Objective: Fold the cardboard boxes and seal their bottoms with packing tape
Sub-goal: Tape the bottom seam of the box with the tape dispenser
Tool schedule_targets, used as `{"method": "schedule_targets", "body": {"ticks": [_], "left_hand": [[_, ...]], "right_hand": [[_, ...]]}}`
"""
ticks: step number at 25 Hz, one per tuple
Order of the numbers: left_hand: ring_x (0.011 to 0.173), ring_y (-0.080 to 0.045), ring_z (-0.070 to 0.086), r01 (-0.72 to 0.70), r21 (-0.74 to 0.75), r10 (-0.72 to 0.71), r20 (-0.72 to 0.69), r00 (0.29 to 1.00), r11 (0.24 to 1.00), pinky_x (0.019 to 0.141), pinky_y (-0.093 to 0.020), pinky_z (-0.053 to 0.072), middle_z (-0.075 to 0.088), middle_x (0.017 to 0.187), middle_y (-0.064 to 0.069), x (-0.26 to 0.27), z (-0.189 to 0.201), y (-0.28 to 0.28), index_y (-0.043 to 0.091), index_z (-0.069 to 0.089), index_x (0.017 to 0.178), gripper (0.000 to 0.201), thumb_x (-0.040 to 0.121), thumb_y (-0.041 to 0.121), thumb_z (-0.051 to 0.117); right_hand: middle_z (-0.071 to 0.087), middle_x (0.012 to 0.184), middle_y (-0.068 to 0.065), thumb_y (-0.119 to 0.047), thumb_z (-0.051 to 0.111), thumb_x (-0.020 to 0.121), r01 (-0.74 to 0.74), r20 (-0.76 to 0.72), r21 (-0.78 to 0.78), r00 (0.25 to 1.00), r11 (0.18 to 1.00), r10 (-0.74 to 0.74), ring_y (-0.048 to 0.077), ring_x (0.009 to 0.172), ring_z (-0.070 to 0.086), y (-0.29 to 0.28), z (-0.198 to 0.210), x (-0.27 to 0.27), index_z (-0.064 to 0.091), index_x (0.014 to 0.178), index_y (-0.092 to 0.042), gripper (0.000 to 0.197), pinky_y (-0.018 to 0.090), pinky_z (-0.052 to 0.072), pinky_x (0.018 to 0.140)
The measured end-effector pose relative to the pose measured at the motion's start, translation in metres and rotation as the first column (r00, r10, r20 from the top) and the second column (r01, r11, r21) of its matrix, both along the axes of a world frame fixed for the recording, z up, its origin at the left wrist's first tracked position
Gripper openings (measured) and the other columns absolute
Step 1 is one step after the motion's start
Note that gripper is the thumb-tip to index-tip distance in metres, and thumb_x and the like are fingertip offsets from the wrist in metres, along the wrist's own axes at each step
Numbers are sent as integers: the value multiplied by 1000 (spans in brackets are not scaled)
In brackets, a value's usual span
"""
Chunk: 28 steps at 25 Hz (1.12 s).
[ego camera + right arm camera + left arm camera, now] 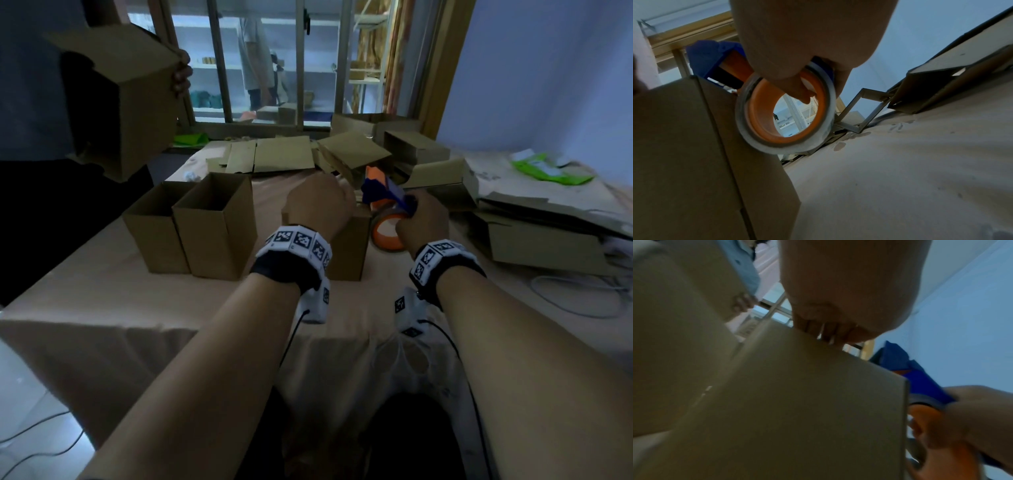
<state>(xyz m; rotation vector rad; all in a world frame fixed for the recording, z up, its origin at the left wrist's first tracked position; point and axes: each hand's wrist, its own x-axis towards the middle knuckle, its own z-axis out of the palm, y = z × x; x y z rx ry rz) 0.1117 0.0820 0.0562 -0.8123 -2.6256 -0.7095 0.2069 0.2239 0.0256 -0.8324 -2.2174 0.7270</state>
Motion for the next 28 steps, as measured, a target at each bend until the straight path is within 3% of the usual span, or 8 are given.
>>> {"method": "schedule_targets", "body": {"ticks": [3,6,8,12,17,21,23,28], "left_hand": [[114,-31,56,55,-155,-55,0,998,986,100,-47,40,53,130,-13,-1,-6,17,11,48,129,38,98,32,40],[128,-31,48,107,-275,-106,19,994,955,110,-53,28,50,141,-12,-9,-9,16,14,40,140,51,96,41,36],[128,-31,48,74,-327,-73,16,997,942,109,-52,30,51,141,-11,-9,-5,18,13,44,138,54,97,47,32],[101,-28,60,92,-199,-105,-57,993,976,90,-37,44,63,112,-10,0,3,29,10,56,114,45,98,49,40],[116,-29,54,244,-387,-283,-45,958,889,100,-44,39,62,125,-10,-18,-2,27,17,61,118,42,102,42,31],[122,-32,50,207,-531,-320,-128,939,821,99,-46,36,56,133,-8,-15,-2,31,25,56,123,44,102,47,24],[124,-33,48,187,-586,-283,-75,956,788,98,-47,35,52,137,-10,-18,-2,36,24,55,128,47,102,49,24],[118,-29,50,110,-492,-110,28,994,864,91,-44,32,55,133,-13,-22,-5,43,17,57,128,67,92,63,25]], "right_hand": [[58,108,2,-2,61,87,11,21,-8,1000,1000,-11,18,99,56,1,4,-5,58,114,-12,30,27,38,79],[50,102,-3,0,58,88,-16,20,-38,1000,999,17,13,93,49,3,0,-6,55,116,-13,31,28,40,80],[49,101,-4,1,58,88,-30,1,-42,1000,999,30,12,92,47,6,-4,-8,55,116,-14,32,27,40,80],[54,102,-3,1,58,87,-50,-27,-90,998,995,48,14,93,52,13,-10,-8,56,113,-15,30,28,41,80],[59,105,-2,1,56,87,-45,-79,-129,996,991,35,14,96,55,13,-17,-13,57,113,-18,33,30,46,85],[63,107,3,4,55,84,-34,-101,-183,995,982,16,20,97,59,18,-24,-12,58,115,-19,38,31,46,78],[64,107,5,8,53,83,-31,-113,-202,994,979,8,20,96,59,19,-28,-11,58,117,-19,44,30,47,74],[63,103,4,10,48,85,-30,-181,-233,983,972,-13,18,92,57,17,-32,-17,62,120,-17,46,16,38,61]]}}
